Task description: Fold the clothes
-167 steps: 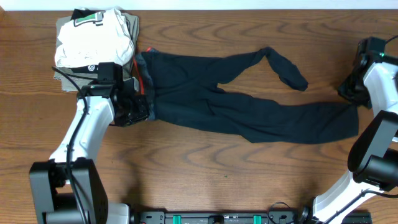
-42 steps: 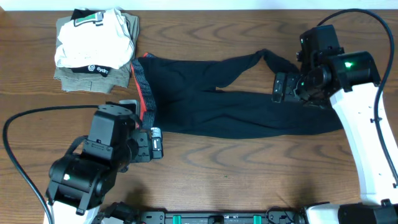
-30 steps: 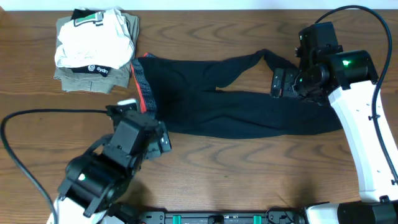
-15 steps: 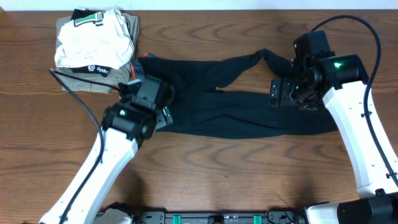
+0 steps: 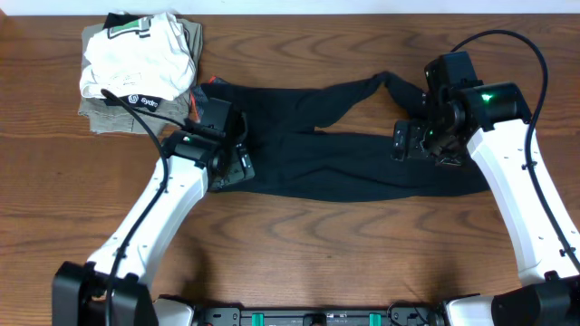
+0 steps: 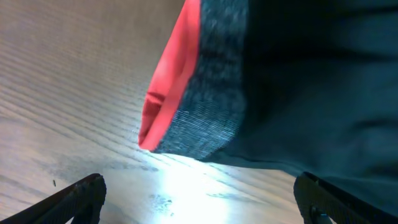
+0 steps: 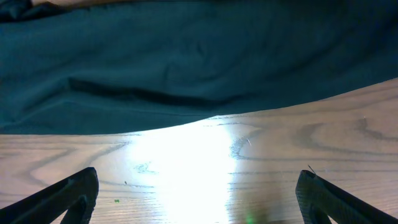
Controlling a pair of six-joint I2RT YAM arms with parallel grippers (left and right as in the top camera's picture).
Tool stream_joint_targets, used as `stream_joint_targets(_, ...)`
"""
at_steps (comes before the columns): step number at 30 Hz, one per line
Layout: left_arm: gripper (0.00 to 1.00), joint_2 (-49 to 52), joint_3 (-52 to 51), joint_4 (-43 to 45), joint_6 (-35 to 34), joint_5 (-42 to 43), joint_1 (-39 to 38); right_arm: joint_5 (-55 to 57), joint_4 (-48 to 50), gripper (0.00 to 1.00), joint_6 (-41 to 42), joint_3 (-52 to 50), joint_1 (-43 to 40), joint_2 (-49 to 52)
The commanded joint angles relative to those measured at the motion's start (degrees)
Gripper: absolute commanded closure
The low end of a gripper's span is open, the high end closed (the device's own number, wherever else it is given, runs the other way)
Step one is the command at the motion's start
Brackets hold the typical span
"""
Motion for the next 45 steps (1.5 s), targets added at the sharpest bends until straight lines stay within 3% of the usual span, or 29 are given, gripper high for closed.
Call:
stream_joint_targets(1, 0.02, 1.18, -2.03, 1.07, 3.15, 0.83, 1.95, 0.37, -0.17, 0.01, -0.85, -0.35, 0.52, 0.5)
stream_joint_targets(12, 0.02, 1.46, -8.59, 12.55, 14.25, 10.47, 4.96, 0.07, -0.22, 0.01, -0.85, -0.35, 0.52, 0.5)
stream_joint_targets(21, 0.02, 1.7, -12.9, 14.45, 14.43, 11.32, 4.96, -0.02, -0.46, 0.01, -0.85, -0.35, 0.52, 0.5)
stream_joint_targets(24, 0.13, 1.7, -12.9, 13.09, 14.43, 11.32, 4.96, 0.0, -1.36, 0.01, -0.85, -0.35, 0.52, 0.5)
stream_joint_targets(30, 0.69, 1.7, -12.87, 11.82, 14.4, 11.32, 4.96, 0.09, -2.16, 0.01, -0.85, -0.37, 0.42, 0.5)
stream_joint_targets(33, 0.87, 1.49, -12.85, 10.51, 14.43, 11.3, 4.98, 0.22, -2.16, 0.01, -0.83, -0.37, 0.42, 0.5)
stream_joint_targets(45, 0.94, -3.19, -6.12, -2.8, 14.43, 5.53, 6.69, 2.34, 0.28, 0.01, 1.77, -6.05, -0.72, 0.5)
